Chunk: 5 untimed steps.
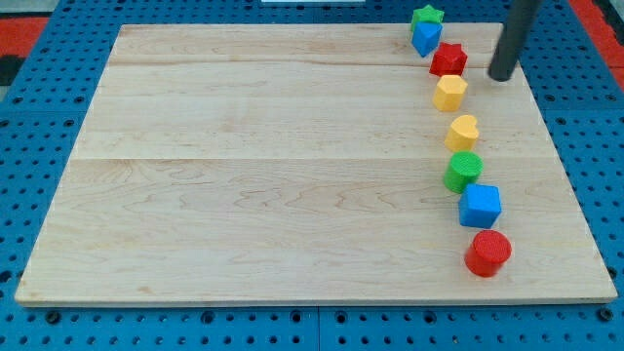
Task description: Move the yellow heart left a bit
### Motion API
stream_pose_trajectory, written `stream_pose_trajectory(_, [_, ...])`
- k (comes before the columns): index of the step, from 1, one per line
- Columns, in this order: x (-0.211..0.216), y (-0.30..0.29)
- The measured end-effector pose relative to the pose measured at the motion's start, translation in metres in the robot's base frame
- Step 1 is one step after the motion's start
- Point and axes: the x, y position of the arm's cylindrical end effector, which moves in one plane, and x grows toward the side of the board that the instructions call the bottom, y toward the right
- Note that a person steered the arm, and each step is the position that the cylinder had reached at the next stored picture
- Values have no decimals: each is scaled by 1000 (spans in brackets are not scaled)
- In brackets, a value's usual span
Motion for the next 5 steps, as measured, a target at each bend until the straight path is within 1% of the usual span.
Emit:
stream_pose_trajectory(1, [20,5])
stream_pose_trajectory(2, [57,-2])
stream_pose_trajectory(3, [89,-37])
stream_pose_trajectory(4, [91,-91])
stream_pose_trajectory(5, [96,-96])
